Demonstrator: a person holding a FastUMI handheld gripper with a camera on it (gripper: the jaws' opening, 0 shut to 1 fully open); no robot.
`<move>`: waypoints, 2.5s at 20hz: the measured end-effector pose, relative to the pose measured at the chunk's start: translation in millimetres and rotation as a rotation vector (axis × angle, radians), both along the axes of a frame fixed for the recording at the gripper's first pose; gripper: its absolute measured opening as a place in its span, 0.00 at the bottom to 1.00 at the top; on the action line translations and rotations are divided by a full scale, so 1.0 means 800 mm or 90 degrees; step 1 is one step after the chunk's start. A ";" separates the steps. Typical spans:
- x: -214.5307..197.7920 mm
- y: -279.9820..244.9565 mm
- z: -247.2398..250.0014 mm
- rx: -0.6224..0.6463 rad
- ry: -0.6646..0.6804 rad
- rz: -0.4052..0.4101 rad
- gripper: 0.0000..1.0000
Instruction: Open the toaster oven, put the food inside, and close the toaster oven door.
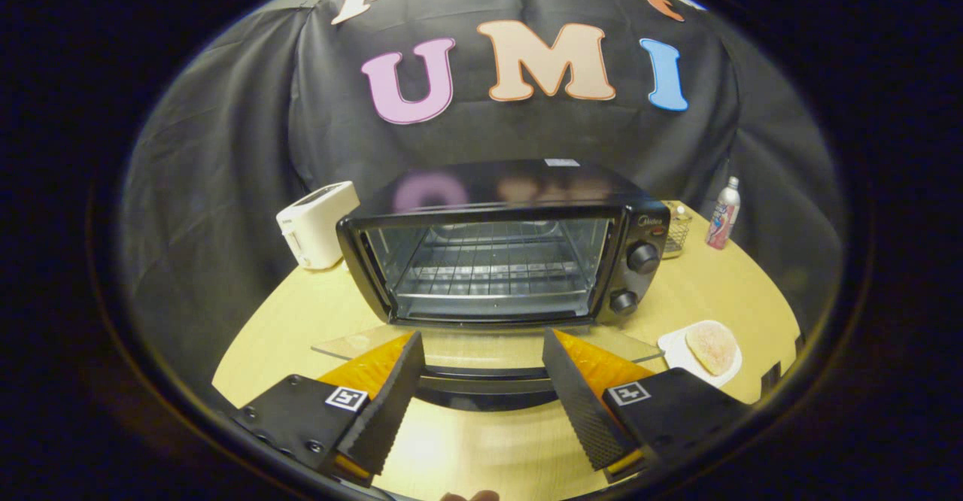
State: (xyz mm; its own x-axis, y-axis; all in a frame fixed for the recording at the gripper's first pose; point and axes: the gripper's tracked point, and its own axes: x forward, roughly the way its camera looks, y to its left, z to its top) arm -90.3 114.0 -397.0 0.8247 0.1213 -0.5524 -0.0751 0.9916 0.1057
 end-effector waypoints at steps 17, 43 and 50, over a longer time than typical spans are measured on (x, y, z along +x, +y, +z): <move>-0.049 0.007 -0.108 -0.033 0.119 0.022 0.99; 0.010 -0.308 -0.065 -0.134 0.091 -0.239 0.99; -0.002 -0.374 -0.127 -0.204 0.174 -0.222 1.00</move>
